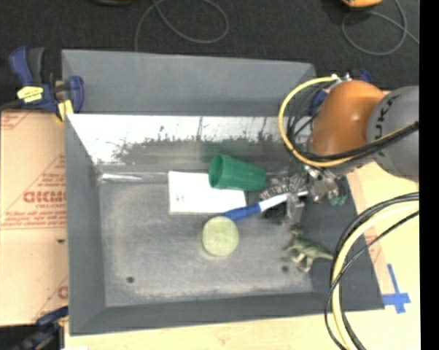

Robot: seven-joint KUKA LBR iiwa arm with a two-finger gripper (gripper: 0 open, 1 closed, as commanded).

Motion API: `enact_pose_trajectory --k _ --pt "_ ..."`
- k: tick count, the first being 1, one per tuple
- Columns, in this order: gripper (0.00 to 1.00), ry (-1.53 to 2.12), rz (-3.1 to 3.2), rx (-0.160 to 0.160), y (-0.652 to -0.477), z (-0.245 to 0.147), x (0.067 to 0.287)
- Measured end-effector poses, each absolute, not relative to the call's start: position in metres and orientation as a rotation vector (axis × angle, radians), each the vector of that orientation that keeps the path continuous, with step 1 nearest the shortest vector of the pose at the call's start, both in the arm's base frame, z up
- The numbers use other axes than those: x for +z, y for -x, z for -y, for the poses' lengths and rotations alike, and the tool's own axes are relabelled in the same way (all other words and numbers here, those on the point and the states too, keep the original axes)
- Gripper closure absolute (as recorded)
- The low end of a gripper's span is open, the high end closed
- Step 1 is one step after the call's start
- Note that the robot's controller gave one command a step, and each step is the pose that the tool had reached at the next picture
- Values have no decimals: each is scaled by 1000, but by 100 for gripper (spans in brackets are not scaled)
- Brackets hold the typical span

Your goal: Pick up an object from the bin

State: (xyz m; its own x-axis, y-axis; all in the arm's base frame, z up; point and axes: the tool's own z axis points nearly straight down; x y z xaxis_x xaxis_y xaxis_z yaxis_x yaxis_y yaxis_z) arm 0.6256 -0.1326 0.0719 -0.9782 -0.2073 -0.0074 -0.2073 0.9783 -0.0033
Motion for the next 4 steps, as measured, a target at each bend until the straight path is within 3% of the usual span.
enact_pose_trajectory --k 1,4 --pt "100 326 -3120 -2 -625 132 75" --pt "100 324 -3126 0 -623 133 134"
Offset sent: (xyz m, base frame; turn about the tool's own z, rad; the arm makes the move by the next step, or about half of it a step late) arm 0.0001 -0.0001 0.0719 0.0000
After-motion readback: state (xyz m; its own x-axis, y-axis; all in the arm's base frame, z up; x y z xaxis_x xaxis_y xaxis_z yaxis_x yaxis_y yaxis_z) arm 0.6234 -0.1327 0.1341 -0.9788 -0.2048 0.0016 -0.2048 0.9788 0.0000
